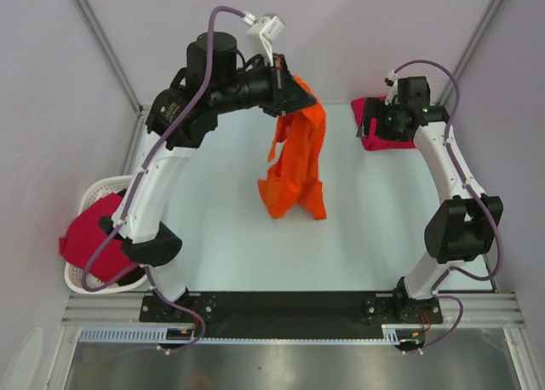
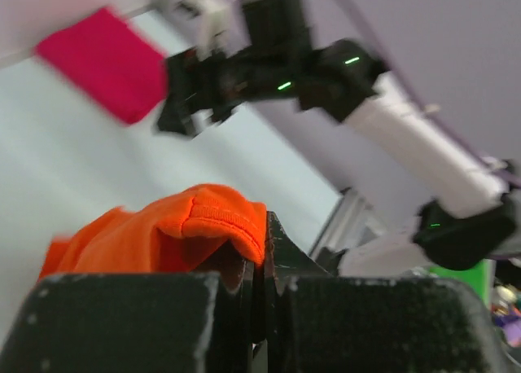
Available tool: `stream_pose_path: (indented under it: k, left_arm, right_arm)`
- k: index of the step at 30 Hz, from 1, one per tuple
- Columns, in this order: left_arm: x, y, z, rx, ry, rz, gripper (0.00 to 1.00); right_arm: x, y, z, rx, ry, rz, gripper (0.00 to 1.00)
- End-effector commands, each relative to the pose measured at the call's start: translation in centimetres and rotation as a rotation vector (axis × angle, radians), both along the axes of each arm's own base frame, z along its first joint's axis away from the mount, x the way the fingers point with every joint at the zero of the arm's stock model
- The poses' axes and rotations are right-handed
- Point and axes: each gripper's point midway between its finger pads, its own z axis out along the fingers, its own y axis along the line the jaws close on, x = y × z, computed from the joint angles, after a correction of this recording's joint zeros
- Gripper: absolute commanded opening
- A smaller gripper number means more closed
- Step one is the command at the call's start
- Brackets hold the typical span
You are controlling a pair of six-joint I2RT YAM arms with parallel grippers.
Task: Fold and stack the t-shirts
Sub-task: Flatten out the tshirt
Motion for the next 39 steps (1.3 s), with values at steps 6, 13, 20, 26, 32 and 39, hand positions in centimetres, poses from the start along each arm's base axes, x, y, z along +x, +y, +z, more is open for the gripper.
stream_pose_path:
  k: [6,13,20,26,32,39]
  left_arm:
    - [-3.9,-2.3,5.3,-0.21,-0.084,-0.221,0.0]
    - [6.6,15.2,-7.5,0.037,0.161,0.623,0.0]
    - [11.4,24.9,-16.5,0.388,0.289,1.001,0.0]
    - [13.2,27.2,-24.6,0.658,0.568,1.065,0.99]
    - [13.9,25.0,-23.7,0.604,0.5,0.983,1.0]
    - [8.7,20.0,-27.5,0.615,0.556,0.682,1.0]
  right_arm:
    - [-2.3,0.1,0.5,-0.005,-0.032,0.026,0.91]
    - [-2.4,1.7,-0.1,0.016,-0.02,0.066,0.91]
    - [-2.9,5.4,-1.1,0.023,0.011,0.156,0.91]
    - [-4.8,9.5,-2.5,0.043,0.074,0.255,0.91]
    - [-8.5,12.5,-5.8,0.049,0.177,0.352,0.92]
    - [-13.1,13.3,-9.9,0.032,0.33,0.416,0.91]
